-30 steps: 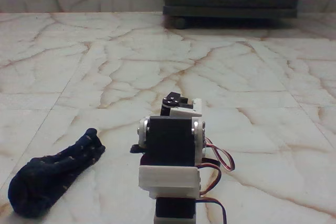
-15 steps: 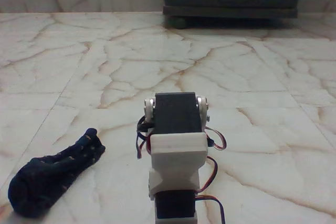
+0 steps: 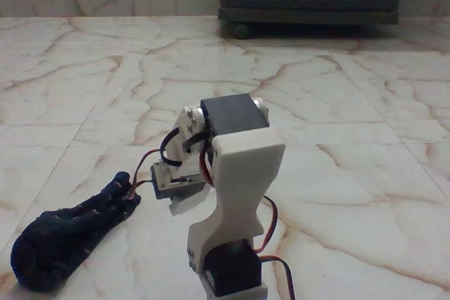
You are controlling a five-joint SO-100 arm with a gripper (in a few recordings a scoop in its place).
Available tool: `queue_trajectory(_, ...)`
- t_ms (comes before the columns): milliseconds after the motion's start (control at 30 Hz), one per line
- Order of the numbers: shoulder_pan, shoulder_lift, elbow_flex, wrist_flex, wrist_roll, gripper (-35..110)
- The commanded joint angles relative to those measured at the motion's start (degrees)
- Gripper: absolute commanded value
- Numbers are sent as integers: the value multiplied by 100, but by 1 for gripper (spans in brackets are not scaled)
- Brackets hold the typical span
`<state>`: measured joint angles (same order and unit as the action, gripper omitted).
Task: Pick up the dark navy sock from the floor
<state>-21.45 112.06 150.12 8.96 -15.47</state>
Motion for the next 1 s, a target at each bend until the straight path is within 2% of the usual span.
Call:
queue_trajectory(0, -123, -141, -325, 123, 123, 0)
queue_trajectory(433, -1178, -3023, -3771, 1090, 721, 0)
queue_trajectory(567, -1380, -3041, -3894, 1389, 949, 4)
queue_trajectory(700, -1547, -3041, -4061, 1898, 1661, 8)
queue_trajectory(833, -1978, -3349, -4746, 2892, 1107, 9)
queue_trajectory(967, -2268, -3850, -5159, 2979, 1169, 10)
